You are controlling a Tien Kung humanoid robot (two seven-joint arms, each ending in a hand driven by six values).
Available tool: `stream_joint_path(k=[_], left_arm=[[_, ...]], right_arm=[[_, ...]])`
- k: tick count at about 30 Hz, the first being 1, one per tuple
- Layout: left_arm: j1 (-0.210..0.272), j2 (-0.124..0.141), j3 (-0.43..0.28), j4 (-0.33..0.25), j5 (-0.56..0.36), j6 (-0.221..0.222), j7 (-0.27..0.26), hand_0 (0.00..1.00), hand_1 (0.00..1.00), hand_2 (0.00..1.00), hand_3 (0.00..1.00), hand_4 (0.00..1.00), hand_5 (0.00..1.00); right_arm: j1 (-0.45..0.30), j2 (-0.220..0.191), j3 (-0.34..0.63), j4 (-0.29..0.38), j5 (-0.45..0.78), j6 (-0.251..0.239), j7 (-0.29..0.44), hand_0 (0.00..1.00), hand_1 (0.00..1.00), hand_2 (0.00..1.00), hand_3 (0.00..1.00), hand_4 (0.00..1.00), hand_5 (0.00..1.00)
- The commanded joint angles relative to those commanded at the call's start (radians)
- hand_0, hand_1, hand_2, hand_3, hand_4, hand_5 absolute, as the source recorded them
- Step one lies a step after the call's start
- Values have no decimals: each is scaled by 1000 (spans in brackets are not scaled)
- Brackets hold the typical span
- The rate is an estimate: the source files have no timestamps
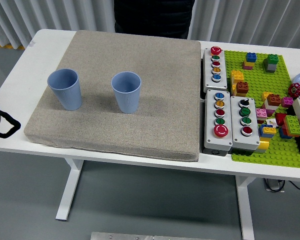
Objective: Pick cup pour cup place
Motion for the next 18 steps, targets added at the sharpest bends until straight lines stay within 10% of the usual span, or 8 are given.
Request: stream_joint_path(k=[10,18], left_arm=[[-37,28,25,186,-406,-95,-5,766,756,781,784,857,998],[-17,19,11,196,-397,-90,-11,770,760,792,810,858,998]], right_arm=[[11,0,-3,0,13,-3,2,725,694,746,703,326,276],[10,0,-3,0,16,-4,2,725,694,746,704,326,276]])
